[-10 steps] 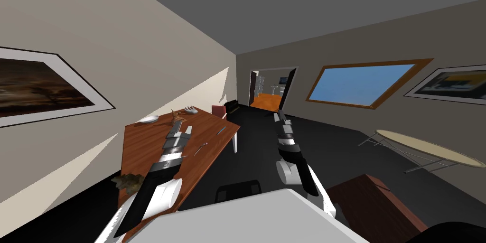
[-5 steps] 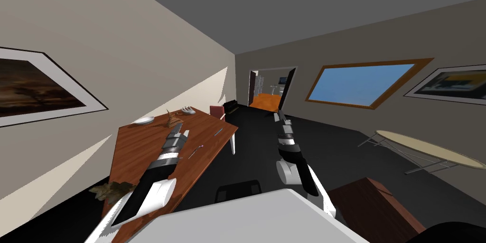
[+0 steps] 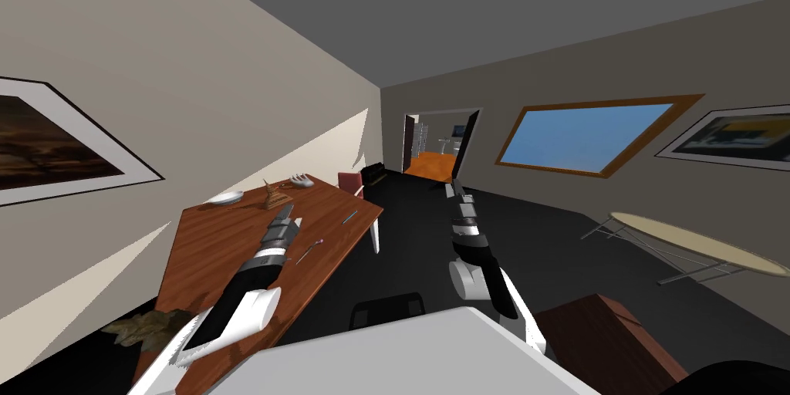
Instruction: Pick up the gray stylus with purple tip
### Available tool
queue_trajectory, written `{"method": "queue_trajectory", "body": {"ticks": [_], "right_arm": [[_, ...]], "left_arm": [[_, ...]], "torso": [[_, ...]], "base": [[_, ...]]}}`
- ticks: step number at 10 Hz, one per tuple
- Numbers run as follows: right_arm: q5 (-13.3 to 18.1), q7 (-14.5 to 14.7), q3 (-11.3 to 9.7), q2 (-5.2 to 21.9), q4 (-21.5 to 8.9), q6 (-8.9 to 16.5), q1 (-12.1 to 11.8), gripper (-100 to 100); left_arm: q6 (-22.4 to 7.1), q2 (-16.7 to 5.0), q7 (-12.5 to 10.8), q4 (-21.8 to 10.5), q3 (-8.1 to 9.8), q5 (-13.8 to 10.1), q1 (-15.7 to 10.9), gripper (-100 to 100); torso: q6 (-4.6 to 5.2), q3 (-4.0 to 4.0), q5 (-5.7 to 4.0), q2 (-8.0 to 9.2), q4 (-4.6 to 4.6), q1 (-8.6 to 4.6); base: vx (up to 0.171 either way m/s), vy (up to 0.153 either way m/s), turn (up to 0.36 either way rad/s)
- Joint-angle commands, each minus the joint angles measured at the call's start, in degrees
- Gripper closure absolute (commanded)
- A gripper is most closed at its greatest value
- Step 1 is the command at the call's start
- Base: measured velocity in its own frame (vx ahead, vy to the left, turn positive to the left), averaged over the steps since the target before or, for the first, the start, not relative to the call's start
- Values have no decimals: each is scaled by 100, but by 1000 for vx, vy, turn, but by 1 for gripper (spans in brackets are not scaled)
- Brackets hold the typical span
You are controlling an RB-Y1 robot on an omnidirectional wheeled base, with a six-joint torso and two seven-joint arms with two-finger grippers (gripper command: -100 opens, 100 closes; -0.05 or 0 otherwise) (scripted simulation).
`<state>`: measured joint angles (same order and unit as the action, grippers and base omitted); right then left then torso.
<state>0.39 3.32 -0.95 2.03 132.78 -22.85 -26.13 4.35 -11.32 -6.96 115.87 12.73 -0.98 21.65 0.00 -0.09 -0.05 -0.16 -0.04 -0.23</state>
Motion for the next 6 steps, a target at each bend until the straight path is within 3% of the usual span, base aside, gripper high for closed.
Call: {"method": "queue_trajectory", "body": {"ticks": [1,3,6], "right_arm": [[0,0,0,0,0,0,0,0],[0,0,0,0,0,0,0,0],[0,0,0,0,0,0,0,0]], "left_arm": [[-165,-63,-10,-99,85,-55,-40,-100],[-571,-163,17,-432,352,-206,-201,-100],[-970,-210,26,-607,488,-283,-283,-100]], "torso": [[0,0,0,0,0,0],[0,1,0,1,0,-1],[0,-4,-2,-6,-1,-5]], "base": [[38,-53,-1],[43,-89,-16],[50,-70,-5]]}}
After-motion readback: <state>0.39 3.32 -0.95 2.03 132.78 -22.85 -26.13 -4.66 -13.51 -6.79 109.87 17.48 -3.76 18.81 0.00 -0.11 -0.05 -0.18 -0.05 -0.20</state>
